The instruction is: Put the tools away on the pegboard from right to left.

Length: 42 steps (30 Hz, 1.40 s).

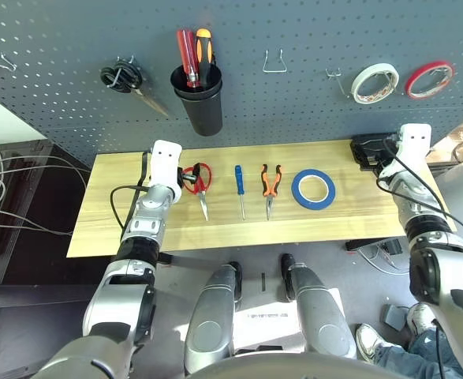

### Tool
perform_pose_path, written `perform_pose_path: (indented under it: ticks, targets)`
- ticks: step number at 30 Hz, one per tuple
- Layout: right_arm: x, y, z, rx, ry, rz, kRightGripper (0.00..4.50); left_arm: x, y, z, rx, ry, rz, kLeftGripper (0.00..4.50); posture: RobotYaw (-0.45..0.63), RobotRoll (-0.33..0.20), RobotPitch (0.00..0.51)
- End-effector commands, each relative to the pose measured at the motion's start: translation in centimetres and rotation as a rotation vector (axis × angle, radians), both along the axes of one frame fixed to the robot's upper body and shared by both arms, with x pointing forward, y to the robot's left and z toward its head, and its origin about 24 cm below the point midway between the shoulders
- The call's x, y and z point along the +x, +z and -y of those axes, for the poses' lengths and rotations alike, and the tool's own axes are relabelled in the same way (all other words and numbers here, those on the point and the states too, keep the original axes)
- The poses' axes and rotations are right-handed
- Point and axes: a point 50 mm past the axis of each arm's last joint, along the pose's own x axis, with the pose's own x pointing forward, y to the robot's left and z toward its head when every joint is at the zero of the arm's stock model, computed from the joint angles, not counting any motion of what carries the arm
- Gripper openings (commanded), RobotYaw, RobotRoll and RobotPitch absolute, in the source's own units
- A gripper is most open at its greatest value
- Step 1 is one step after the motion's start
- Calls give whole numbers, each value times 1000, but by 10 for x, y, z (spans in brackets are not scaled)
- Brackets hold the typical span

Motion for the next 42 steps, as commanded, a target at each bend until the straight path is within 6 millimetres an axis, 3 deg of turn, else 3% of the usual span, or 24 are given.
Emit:
perform_pose_path:
  ticks: [1,7,13,21,33,42]
  targets:
    - [-2,-7,0,-5,8,-43,4500,-7,-7,-7,18,17,-33,4474,88,0,295]
    - [0,-2,-2,27,33,-54,4500,-5,-1,-1,15,-36,-17,4474,75,0,303]
    - [3,-2,-17,73,142,-210,4500,-2,19,17,88,-279,36,4474,100,0,281]
    - [-10,-22,-35,19,222,-480,4500,-15,31,48,174,-611,5,4474,148,0,255]
    - [-15,-44,-48,-75,188,-596,4500,-27,26,99,264,-877,-4,4474,181,0,256]
    - [-17,-57,-45,-133,123,-647,4500,-31,22,117,277,-940,-12,4474,187,0,262]
